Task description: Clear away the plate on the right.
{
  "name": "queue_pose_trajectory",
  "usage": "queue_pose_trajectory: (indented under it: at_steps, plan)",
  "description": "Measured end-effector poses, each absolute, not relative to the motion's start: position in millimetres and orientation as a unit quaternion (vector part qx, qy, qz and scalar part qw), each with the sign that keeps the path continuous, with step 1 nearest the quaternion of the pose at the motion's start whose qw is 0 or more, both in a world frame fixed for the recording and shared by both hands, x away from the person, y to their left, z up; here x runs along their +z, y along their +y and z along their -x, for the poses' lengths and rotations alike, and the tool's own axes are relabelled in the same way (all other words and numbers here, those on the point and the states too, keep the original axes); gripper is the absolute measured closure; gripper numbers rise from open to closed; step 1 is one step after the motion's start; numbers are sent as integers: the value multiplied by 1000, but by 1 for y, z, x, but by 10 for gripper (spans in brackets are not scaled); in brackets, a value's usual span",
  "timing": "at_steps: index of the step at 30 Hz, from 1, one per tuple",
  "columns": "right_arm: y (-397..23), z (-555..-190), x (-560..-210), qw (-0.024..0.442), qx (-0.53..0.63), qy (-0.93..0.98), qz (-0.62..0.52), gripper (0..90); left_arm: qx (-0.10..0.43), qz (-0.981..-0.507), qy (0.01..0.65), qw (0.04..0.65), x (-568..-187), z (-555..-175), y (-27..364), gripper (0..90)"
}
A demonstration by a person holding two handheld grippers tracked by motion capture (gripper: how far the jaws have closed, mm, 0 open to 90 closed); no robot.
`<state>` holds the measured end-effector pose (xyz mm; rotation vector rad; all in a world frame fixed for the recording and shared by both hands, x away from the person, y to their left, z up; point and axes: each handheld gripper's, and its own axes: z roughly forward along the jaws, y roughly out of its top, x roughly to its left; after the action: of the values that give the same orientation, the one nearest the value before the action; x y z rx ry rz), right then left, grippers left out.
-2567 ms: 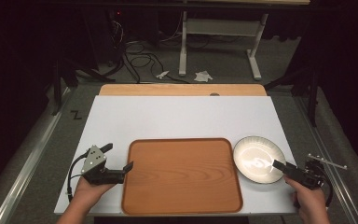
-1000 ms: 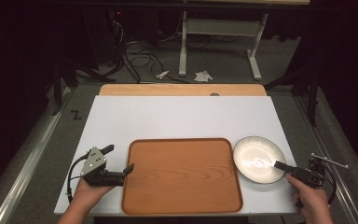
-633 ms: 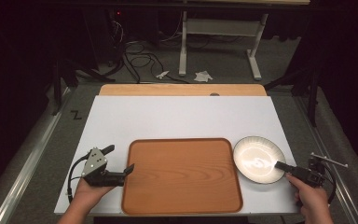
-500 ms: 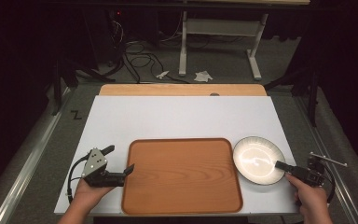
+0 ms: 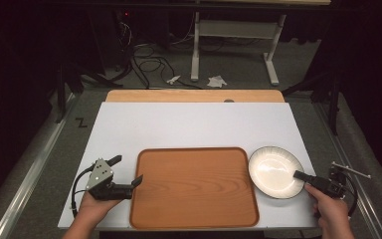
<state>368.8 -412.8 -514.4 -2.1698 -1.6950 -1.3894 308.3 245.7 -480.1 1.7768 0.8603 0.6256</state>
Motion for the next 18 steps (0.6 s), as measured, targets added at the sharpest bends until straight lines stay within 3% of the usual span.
queue_pose_trajectory:
  at_steps: [18]
  plan:
    - [-416, -369, -508, 15, -463, -548, 696, 852, 256, -730, 360, 522, -478, -307, 248, 44]
